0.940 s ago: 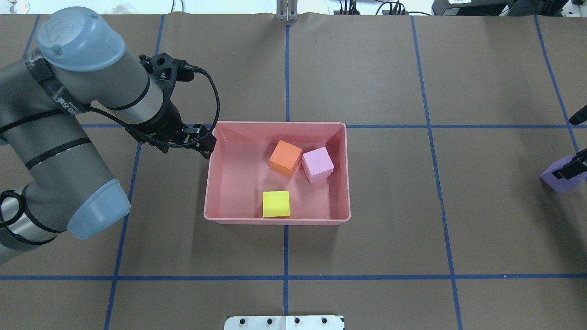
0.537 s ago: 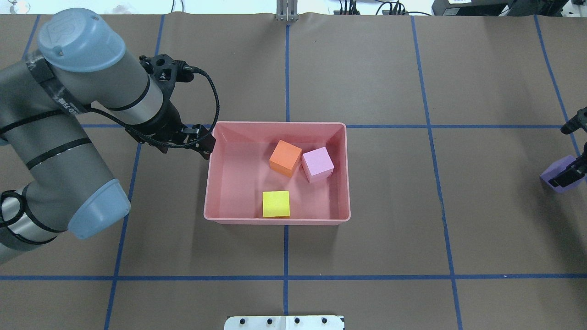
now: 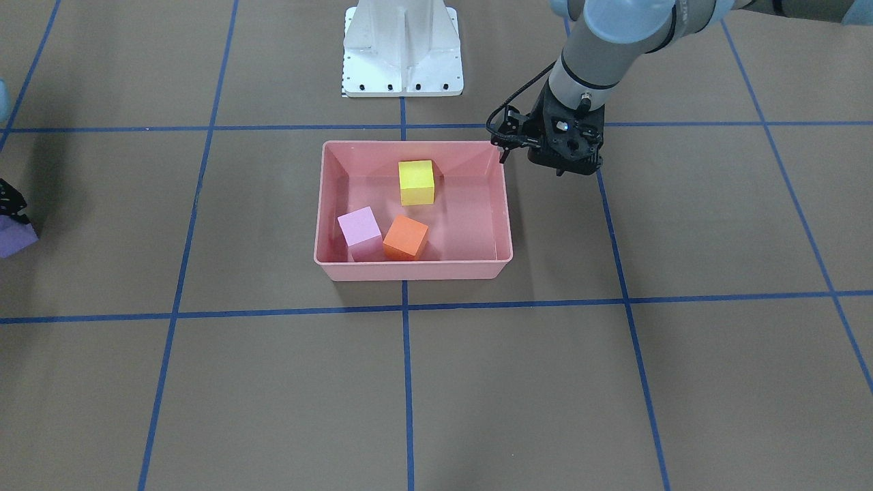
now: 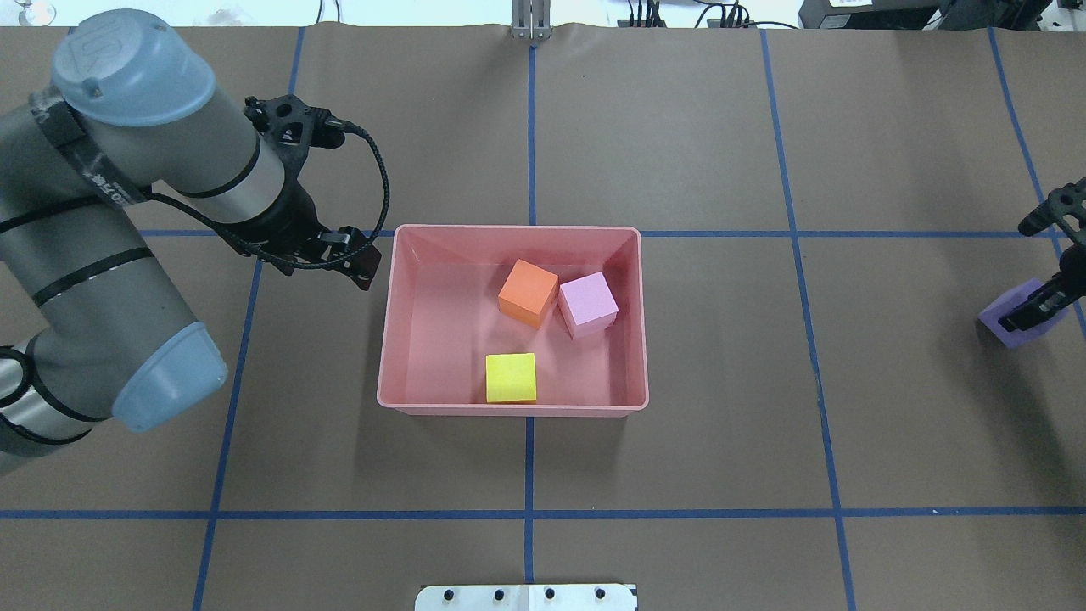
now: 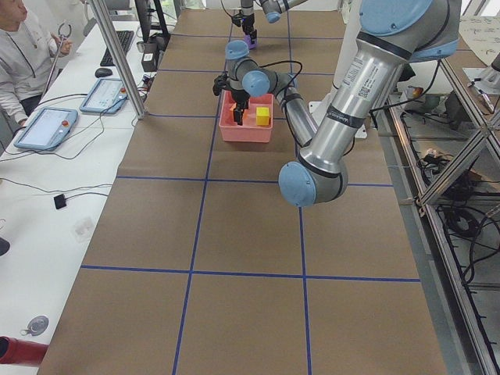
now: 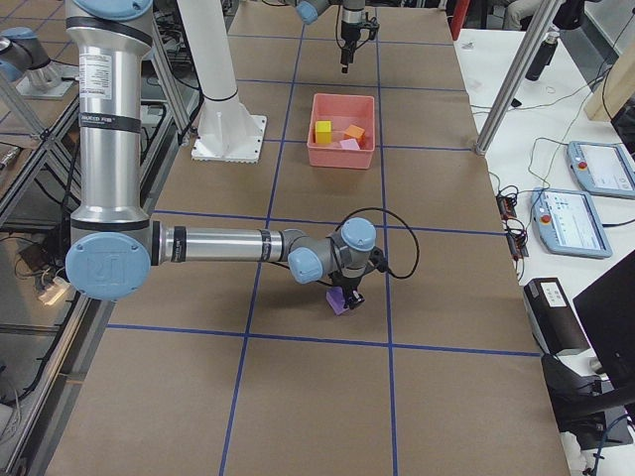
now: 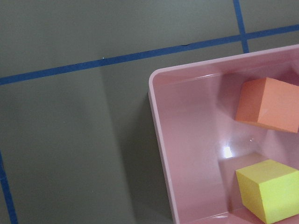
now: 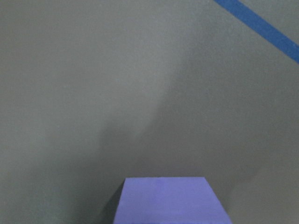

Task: Place blocks into pink bin with both arms
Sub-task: 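Grasp the purple cube with the right gripper while the left gripper withdraws, then carry the purple cube into the pink bin and release it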

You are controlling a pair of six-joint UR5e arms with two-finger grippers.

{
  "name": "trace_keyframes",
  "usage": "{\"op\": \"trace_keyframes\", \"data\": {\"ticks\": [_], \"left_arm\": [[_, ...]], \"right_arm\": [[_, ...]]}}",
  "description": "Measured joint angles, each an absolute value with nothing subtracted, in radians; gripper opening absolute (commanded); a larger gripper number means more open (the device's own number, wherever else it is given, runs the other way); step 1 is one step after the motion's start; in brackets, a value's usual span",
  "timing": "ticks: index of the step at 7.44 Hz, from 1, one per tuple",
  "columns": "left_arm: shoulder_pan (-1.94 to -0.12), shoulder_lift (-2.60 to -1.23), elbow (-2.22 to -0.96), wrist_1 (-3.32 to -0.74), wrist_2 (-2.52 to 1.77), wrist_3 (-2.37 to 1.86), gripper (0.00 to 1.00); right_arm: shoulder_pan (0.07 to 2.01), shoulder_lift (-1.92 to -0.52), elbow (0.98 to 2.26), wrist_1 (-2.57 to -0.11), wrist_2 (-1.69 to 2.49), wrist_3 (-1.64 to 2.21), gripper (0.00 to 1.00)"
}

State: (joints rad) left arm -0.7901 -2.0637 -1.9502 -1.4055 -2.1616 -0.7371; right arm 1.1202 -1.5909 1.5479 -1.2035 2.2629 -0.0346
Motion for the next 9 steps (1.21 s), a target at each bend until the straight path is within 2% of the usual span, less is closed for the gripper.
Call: {"op": "trace_keyframes", "data": {"ticks": [2,5,9], "left_arm": [[-0.906,-1.954,-1.954,-1.405,-2.194,-0.519,1.0],[-1.097,-1.797,-1.923,-1.417,-2.206,-0.163,1.0],[-1.315,-1.607,-1.794,-1.494,-2.203,-0.065,1.0]], "right_arm": [[1.12,-1.484,1.611,-1.331,2.281,0.093,0.0],[1.052,-1.315,1.789,-1.525,2.315,0.469,0.0],[0.839,-1.029,1.836,-1.578,2.267,1.047,0.0]]}}
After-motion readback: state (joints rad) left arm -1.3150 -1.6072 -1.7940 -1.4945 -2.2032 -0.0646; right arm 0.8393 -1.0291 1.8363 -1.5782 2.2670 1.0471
